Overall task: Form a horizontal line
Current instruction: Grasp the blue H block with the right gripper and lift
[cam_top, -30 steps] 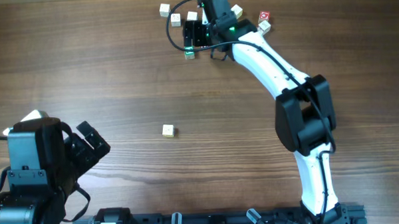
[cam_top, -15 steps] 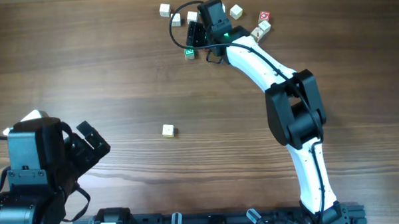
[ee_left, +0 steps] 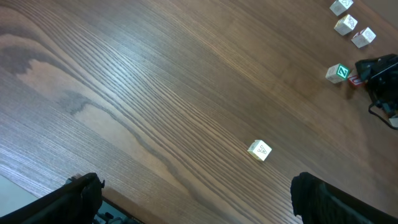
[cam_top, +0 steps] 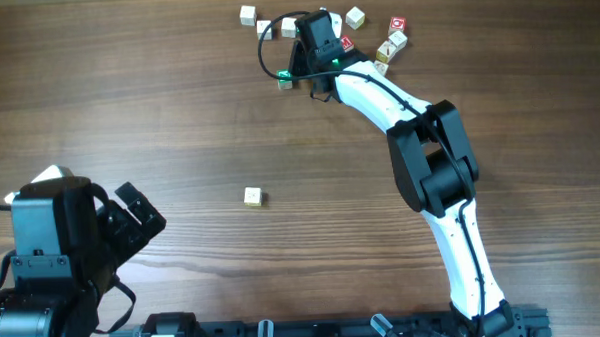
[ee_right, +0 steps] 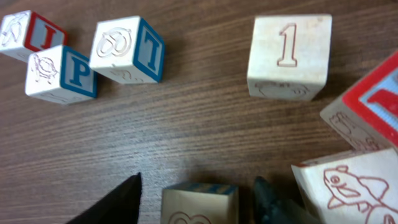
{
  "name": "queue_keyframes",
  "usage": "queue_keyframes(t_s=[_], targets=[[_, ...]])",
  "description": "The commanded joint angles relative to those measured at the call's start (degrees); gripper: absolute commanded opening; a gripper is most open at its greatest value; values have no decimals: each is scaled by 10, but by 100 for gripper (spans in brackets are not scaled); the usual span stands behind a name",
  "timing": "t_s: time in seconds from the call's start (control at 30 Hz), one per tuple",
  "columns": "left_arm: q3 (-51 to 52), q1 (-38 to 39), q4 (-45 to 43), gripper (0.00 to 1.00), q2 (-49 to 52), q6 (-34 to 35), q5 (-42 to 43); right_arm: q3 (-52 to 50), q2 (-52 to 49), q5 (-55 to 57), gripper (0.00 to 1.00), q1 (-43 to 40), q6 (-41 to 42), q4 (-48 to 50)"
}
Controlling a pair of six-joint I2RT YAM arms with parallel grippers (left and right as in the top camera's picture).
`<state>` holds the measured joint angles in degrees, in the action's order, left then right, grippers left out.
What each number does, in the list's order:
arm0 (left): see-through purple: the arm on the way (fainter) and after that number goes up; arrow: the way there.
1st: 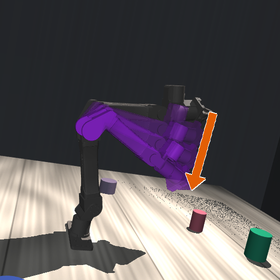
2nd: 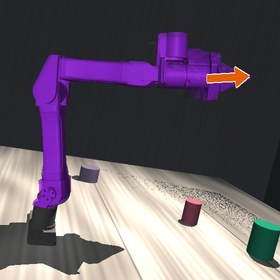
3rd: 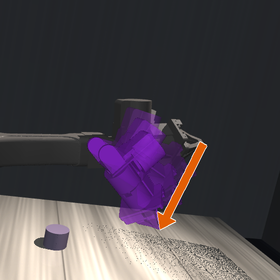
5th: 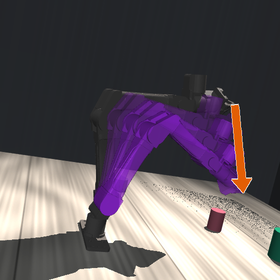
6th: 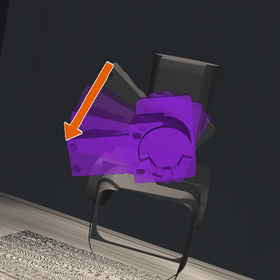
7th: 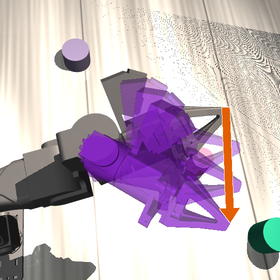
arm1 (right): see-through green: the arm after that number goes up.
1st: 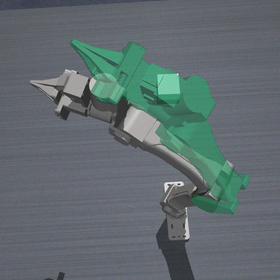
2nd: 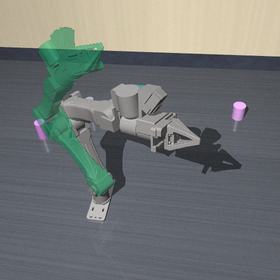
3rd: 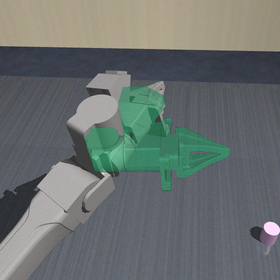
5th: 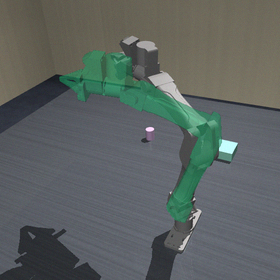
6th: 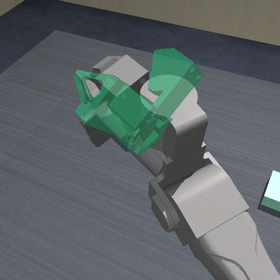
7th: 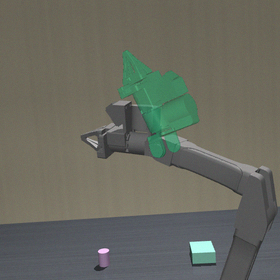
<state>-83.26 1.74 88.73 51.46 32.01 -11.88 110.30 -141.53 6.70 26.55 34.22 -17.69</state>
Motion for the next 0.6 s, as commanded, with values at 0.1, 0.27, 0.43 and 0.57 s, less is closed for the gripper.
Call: queue_keyframes(t_s=[0.1, 0.27, 0.43, 0.57], targets=[[-2, -4, -1, 100, -1, -1, 5, 7, -23, 13, 51, -2, -32, -4], [-2, -4, -1, 100, -1, -1, 5, 7, -22, 13, 35, -2, -63, -6], [-2, -4, -1, 100, -1, -1, 5, 7, 3, 13, 26, -2, -73, -26], [-2, -4, -1, 100, -1, -1, 5, 7, 63, 13, 24, -2, -73, -75]])
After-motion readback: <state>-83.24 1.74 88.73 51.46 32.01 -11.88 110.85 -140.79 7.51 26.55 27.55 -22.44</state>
